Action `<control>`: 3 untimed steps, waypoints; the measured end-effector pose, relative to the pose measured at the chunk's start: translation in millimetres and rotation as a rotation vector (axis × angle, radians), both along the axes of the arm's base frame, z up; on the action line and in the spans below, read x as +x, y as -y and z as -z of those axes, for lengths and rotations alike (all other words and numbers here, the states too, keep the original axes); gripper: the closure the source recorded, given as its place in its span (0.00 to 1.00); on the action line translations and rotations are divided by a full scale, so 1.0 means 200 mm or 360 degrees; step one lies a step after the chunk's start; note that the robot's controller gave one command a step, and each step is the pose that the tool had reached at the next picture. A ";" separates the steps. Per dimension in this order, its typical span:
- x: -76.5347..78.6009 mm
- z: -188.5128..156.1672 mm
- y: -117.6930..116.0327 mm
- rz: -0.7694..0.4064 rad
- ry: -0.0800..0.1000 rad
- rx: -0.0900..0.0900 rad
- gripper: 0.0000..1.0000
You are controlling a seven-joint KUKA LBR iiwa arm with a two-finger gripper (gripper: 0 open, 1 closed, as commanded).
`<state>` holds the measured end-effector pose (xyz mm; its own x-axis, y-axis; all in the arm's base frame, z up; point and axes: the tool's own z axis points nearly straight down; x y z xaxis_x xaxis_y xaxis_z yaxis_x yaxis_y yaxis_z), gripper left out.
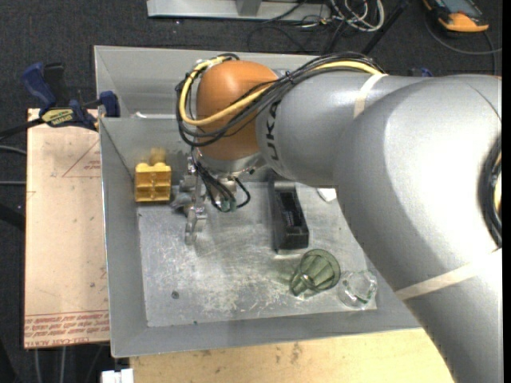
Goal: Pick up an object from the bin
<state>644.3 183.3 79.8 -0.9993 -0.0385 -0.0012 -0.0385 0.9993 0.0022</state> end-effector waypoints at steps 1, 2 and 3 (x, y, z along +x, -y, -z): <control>0.05 0.00 0.01 0.0014 0.0001 0.0004 1.00; 0.05 0.00 0.01 0.0014 0.0001 0.0004 1.00; 0.04 -0.01 0.01 0.0013 -0.0002 0.0003 1.00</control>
Offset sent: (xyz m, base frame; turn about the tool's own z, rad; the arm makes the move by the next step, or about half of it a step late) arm 0.0000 0.0000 0.0000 0.0000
